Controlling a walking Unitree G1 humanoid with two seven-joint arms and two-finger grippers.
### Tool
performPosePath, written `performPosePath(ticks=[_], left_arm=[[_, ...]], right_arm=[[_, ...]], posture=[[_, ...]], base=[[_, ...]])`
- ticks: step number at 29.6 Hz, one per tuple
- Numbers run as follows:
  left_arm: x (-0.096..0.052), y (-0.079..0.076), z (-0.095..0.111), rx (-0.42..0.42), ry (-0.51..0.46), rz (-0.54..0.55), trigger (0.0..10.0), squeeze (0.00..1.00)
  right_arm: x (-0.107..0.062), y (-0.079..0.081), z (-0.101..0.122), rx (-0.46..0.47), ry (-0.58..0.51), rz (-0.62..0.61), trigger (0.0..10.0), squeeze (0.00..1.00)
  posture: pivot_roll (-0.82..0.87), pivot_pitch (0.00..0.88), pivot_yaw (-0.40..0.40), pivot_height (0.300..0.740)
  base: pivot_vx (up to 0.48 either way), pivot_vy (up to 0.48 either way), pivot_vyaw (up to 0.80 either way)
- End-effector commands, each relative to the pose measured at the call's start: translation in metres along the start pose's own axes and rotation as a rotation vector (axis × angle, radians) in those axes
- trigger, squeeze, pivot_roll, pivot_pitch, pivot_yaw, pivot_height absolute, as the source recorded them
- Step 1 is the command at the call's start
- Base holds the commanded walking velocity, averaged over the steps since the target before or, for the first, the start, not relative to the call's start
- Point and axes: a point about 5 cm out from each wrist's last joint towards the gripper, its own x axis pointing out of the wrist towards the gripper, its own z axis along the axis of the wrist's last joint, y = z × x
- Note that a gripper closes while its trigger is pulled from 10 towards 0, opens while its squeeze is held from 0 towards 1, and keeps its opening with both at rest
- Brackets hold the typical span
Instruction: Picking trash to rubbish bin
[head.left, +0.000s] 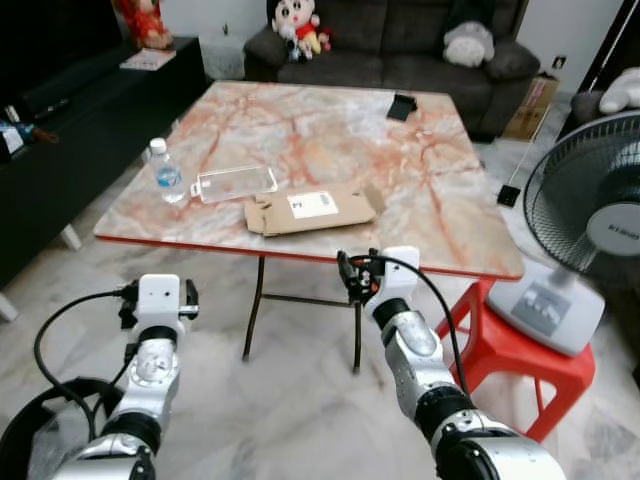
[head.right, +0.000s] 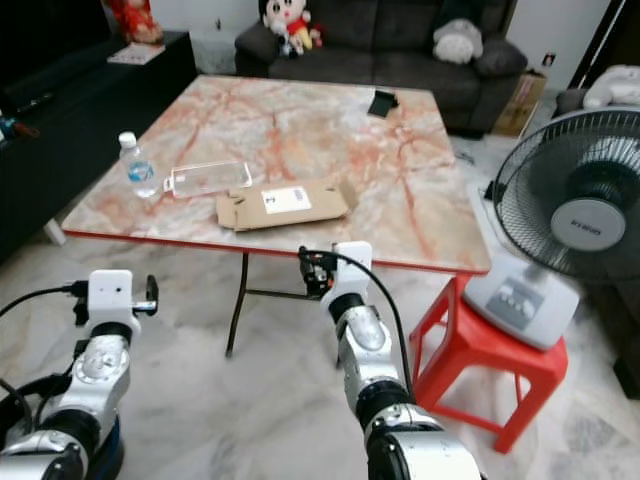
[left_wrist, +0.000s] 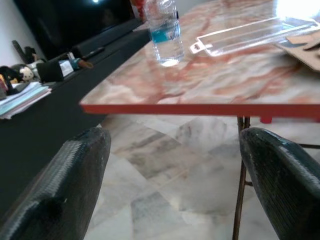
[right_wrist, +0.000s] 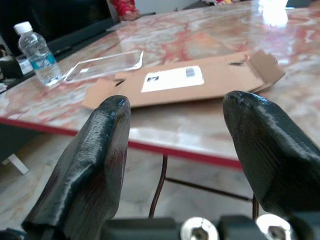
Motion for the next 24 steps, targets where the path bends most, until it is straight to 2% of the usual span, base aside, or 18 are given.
performPosePath(ticks=[1, 11, 16, 24], left_arm=[[0.0038, -0.0062, 0.0079, -0.01, -0.026, -0.017, 10.0, 0.0], [0.0066, -0.0103, 0.0141, -0.013, -0.048, -0.033, 10.0, 0.0], [0.007, -0.0104, 0.015, -0.016, -0.051, -0.033, 10.0, 0.0], [0.0077, -0.0111, 0.0168, -0.017, -0.059, -0.036, 10.0, 0.0]], right_arm=[[0.0005, -0.0035, 0.0043, -0.01, -0.021, -0.015, 10.0, 0.0], [0.0004, -0.002, 0.0049, -0.037, -0.027, 0.003, 10.0, 0.0], [0.0006, -0.0005, 0.0052, -0.029, -0.032, 0.01, 10.0, 0.0], [0.0007, -0.0004, 0.0055, -0.013, -0.036, 0.013, 10.0, 0.0]], posture=[[0.06, 0.0, -0.041, 0.74], [0.06, 0.0, -0.037, 0.74], [0.06, 0.001, -0.038, 0.74], [0.06, 0.0, -0.039, 0.74]], base=[[0.431, 0.0, 0.0], [0.431, 0.0, 0.0], [0.432, 0.0, 0.71], [0.431, 0.0, 0.0]])
